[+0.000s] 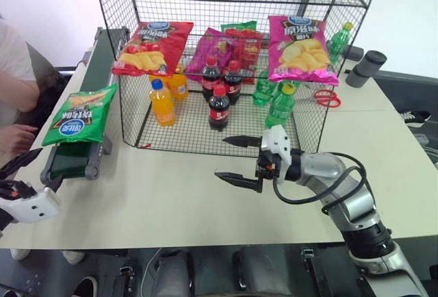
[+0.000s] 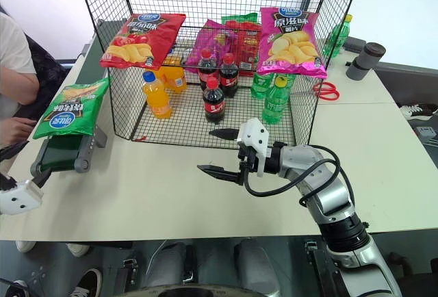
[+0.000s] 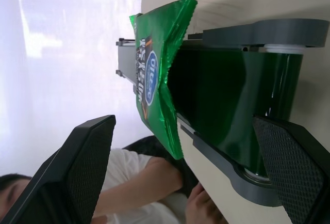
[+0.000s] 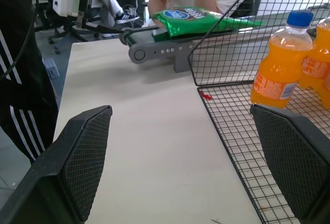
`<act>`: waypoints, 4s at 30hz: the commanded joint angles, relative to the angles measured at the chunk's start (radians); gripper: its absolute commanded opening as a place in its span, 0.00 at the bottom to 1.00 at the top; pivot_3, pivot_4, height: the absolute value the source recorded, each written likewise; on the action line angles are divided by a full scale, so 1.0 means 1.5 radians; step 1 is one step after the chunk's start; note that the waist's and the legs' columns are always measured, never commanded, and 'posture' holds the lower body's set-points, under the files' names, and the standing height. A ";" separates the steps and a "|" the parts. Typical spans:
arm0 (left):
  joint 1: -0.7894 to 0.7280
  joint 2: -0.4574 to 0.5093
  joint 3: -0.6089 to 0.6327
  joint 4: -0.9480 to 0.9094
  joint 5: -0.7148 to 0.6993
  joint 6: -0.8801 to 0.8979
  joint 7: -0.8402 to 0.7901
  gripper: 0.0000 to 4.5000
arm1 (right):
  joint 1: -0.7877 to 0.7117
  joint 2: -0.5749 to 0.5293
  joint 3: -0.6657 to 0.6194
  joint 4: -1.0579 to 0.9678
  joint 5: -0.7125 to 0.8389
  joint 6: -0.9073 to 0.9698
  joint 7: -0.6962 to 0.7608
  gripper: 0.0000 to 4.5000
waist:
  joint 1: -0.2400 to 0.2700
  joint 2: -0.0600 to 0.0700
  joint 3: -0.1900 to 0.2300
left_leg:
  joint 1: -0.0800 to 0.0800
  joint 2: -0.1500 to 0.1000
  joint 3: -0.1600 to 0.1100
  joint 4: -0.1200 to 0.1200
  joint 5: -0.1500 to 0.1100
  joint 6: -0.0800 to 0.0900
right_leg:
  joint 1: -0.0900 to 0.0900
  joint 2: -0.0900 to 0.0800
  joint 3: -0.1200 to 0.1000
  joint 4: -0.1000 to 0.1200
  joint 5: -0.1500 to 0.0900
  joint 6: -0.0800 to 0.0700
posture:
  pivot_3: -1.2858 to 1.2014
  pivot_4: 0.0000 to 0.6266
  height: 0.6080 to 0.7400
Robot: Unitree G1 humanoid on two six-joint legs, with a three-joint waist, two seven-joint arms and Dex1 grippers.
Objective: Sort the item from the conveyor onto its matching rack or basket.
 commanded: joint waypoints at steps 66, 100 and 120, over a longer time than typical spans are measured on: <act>-0.152 0.119 -0.017 -0.431 -1.379 1.010 -0.627 0.00 | 0.145 -0.152 -0.304 -0.109 0.481 0.333 -0.017 1.00 | 0.003 0.002 0.002 | 0.001 0.000 -0.002 0.001 0.000 0.000 | 0.002 0.003 -0.001 0.000 0.000 0.000 | 0.52 0.24 1.00; -0.579 -0.178 -0.262 -0.239 -1.204 1.239 -0.724 0.00 | 0.142 -0.099 -0.191 -0.260 0.837 0.320 -0.369 0.81 | 0.002 0.002 0.002 | -0.003 -0.001 -0.003 0.002 0.000 0.000 | -0.001 0.004 0.002 -0.001 0.000 0.001 | 0.52 0.24 1.00; -0.525 -0.172 -0.225 -0.207 -1.049 1.114 -0.728 0.91 | 0.169 -0.162 -0.240 -0.267 0.634 0.296 -0.294 0.00 | 0.003 0.002 0.002 | -0.005 -0.001 -0.003 0.002 0.000 0.000 | -0.003 0.004 0.002 -0.001 0.000 0.001 | 0.52 0.24 1.00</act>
